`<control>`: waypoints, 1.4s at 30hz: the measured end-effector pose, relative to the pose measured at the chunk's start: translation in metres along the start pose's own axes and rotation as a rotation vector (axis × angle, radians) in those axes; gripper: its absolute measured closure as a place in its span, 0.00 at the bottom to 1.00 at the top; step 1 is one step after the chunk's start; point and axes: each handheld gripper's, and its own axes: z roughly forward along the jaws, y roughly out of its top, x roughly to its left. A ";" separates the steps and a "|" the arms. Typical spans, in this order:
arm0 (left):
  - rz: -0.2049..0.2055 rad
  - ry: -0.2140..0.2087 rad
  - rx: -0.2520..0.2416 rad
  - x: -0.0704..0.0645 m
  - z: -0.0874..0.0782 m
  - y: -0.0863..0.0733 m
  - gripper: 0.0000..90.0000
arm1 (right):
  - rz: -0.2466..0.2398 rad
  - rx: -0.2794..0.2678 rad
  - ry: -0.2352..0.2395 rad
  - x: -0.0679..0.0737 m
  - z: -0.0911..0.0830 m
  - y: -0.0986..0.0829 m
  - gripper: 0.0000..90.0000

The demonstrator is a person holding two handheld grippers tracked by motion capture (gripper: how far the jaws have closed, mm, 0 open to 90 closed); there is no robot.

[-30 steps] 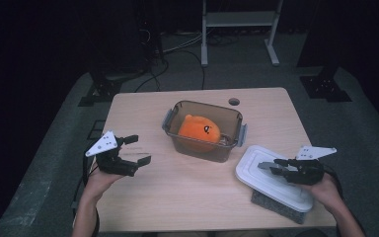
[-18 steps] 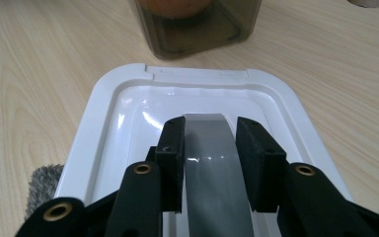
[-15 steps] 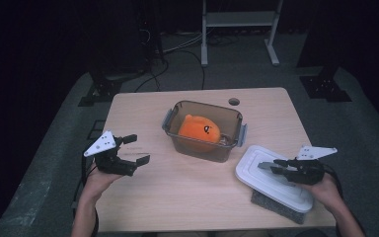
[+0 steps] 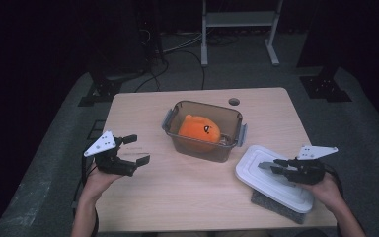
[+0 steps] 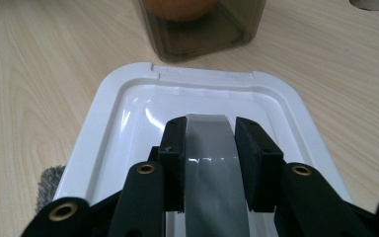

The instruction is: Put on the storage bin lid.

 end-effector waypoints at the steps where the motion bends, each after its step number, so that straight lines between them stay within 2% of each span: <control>1: -0.001 0.000 -0.001 0.000 0.000 0.000 0.09 | -0.001 0.002 0.001 0.000 -0.001 0.001 0.73; 31: -0.009 -0.001 0.009 0.002 0.003 -0.003 0.09 | -0.032 -0.040 -0.002 0.011 -0.040 0.027 0.73; 37: -0.015 -0.009 0.015 0.001 0.006 -0.005 0.09 | -0.047 -0.039 -0.004 0.015 -0.053 0.039 0.73; 42: -0.016 -0.011 0.017 0.001 0.007 -0.005 0.09 | -0.047 -0.066 0.001 0.017 -0.065 0.049 0.73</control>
